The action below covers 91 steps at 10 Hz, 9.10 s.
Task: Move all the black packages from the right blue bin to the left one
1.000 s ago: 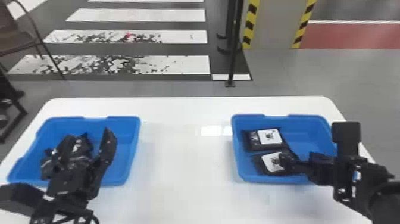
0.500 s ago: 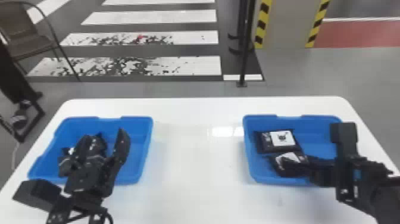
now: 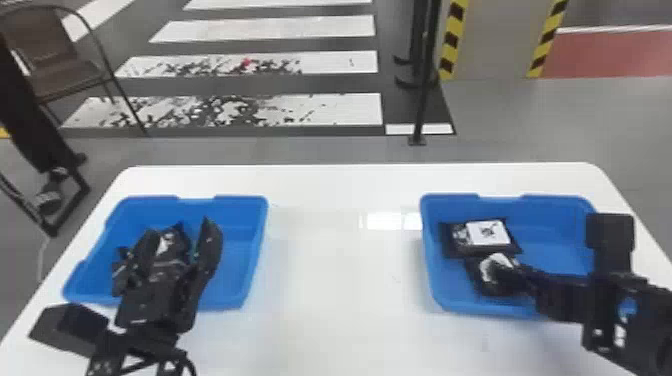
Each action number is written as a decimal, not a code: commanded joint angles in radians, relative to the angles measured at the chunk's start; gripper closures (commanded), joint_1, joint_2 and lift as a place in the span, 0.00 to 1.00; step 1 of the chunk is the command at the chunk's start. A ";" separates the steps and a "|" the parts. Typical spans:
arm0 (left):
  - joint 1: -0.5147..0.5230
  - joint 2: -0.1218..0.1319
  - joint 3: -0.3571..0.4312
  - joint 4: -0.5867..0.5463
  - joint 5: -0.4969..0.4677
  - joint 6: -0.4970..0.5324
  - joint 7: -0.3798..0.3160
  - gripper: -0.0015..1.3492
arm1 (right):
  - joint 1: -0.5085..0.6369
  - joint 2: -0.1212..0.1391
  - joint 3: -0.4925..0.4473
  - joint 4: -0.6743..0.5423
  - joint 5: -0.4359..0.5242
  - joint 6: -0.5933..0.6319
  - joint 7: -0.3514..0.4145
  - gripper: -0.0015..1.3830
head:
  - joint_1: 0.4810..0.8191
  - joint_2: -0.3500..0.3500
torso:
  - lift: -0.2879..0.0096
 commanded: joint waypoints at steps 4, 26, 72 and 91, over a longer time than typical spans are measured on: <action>0.008 -0.001 -0.064 -0.044 0.080 -0.073 0.006 0.17 | 0.041 -0.005 -0.041 -0.029 -0.296 -0.152 0.057 0.86 | 0.63 0.65 | 0.45; -0.014 0.070 -0.365 -0.201 0.327 0.086 -0.019 0.90 | -0.226 -0.060 0.453 0.202 -0.900 -0.390 0.249 0.85 | 0.63 0.78 | 0.45; -0.041 0.076 -0.439 -0.157 0.339 -0.010 0.023 0.59 | -0.224 -0.070 0.402 0.202 -0.902 -0.339 0.293 0.90 | 0.63 0.74 | 0.45; 0.005 -0.008 -0.164 0.017 -0.192 -0.186 0.116 0.03 | 0.248 0.035 -0.019 -0.162 -0.024 -0.753 0.192 0.05 | 0.63 0.66 | 0.45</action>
